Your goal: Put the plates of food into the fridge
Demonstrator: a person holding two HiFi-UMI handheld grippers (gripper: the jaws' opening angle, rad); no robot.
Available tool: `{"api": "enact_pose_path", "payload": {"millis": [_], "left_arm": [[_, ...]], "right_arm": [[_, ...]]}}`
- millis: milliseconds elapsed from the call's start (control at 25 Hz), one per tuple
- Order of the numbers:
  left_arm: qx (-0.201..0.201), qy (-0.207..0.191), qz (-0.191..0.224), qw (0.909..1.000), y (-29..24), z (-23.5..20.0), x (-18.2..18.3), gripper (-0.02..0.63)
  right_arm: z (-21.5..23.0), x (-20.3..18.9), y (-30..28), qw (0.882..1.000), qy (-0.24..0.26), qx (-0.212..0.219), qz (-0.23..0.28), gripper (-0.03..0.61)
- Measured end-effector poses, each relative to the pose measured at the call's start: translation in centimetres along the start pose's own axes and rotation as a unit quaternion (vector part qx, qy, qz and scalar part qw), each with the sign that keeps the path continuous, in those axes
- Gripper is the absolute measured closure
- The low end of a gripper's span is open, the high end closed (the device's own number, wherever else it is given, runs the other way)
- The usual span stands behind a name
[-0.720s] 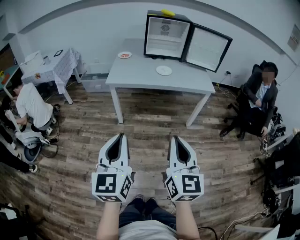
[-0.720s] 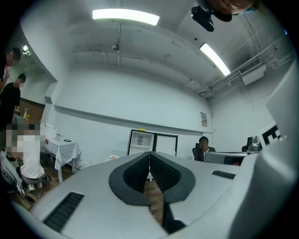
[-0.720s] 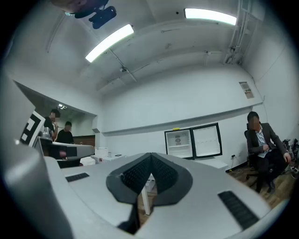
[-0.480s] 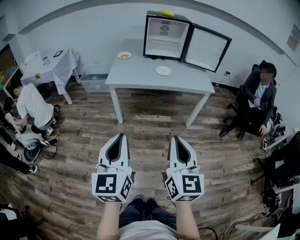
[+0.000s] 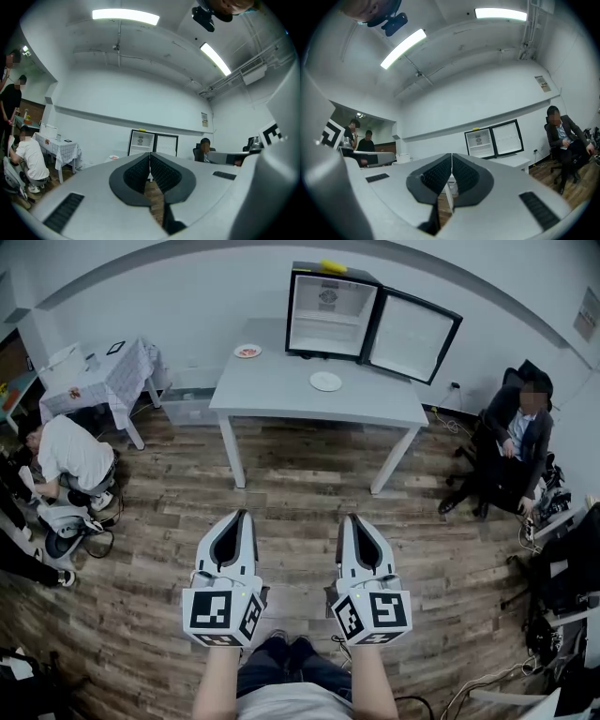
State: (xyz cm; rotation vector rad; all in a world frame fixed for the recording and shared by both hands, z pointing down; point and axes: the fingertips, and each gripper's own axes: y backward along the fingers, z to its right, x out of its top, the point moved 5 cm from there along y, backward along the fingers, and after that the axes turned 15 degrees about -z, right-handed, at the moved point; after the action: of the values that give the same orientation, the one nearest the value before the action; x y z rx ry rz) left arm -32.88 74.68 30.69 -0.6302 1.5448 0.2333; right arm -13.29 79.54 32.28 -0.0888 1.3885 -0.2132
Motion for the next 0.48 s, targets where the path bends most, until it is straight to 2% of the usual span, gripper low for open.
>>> {"api": "enact_pose_path", "payload": {"millis": [480], "left_arm": [[-0.010,0.030,-0.024,0.9992,-3.2,3.6,-2.1,0.604]], "right_arm": [[5.3,-1.2,0.3,1.000,-0.009,-0.002,-0.021,0.563]]}}
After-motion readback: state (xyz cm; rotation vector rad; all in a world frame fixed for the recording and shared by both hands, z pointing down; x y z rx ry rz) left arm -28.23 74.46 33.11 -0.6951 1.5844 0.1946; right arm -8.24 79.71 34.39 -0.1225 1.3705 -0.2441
